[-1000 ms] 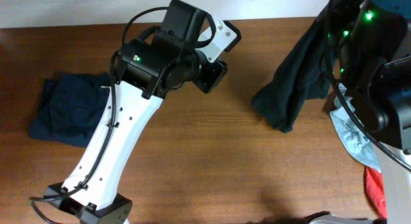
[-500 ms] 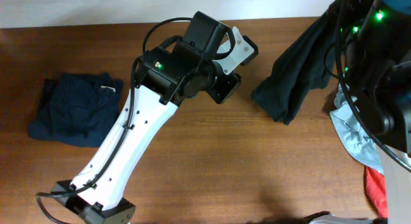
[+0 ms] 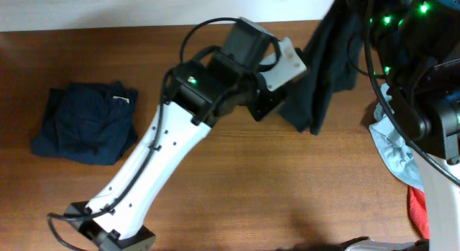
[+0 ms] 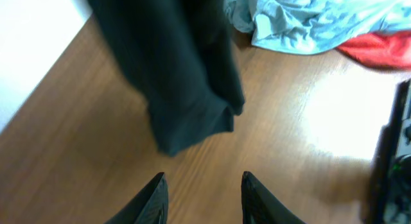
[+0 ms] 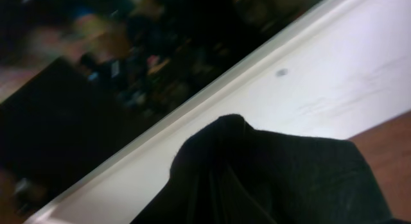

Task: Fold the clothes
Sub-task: 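Grasp the hanging garment's lower edge with the left gripper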

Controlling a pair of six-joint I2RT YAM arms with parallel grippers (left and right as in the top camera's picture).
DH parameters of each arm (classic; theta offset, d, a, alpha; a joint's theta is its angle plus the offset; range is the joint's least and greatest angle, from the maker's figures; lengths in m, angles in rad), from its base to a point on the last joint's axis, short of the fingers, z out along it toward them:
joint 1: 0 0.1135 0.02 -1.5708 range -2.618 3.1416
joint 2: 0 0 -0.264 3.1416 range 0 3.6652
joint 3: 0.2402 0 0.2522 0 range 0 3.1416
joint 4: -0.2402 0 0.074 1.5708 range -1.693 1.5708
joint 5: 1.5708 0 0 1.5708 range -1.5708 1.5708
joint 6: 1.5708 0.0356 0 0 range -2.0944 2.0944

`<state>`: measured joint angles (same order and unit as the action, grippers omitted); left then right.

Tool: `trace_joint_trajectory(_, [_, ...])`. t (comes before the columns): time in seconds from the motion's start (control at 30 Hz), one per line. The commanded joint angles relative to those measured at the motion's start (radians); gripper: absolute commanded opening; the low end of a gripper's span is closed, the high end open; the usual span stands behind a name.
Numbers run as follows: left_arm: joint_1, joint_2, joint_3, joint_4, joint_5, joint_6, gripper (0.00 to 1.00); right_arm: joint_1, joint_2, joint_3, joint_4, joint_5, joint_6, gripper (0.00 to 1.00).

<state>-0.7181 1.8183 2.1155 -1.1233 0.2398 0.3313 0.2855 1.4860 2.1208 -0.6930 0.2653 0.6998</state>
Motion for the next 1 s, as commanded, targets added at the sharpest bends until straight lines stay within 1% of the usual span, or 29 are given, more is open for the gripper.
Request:
trace_joint_trajectory(0.0, [-0.034, 0.052, -0.007, 0.015, -0.110, 0.053, 0.37, 0.009, -0.008, 0.022, 0.024, -0.198, 0.015, 0.04])
trace_joint_trajectory(0.13, [-0.033, 0.084, -0.008, 0.014, -0.118, 0.053, 0.37, 0.009, -0.008, 0.022, 0.021, -0.280, 0.011, 0.04])
trace_joint_trajectory(0.27, [-0.014, 0.101, -0.008, 0.017, -0.162, 0.048, 0.35, 0.009, -0.010, 0.022, 0.020, -0.298, 0.002, 0.04])
trace_joint_trajectory(0.43, [0.019, 0.101, -0.008, 0.031, -0.182, 0.022, 0.35, 0.009, -0.014, 0.023, 0.021, -0.343, -0.011, 0.04])
trace_joint_trajectory(0.6, [0.056, 0.109, -0.008, 0.040, -0.190, 0.022, 0.36, 0.009, -0.031, 0.023, 0.022, -0.367, -0.011, 0.04])
trace_joint_trajectory(0.73, [0.081, 0.119, -0.008, 0.050, -0.235, 0.022, 0.36, 0.009, -0.058, 0.023, 0.021, -0.367, -0.014, 0.04])
trace_joint_trajectory(0.97, [0.100, 0.120, -0.008, 0.097, -0.237, 0.022, 0.36, 0.009, -0.098, 0.023, 0.020, -0.387, -0.024, 0.04])
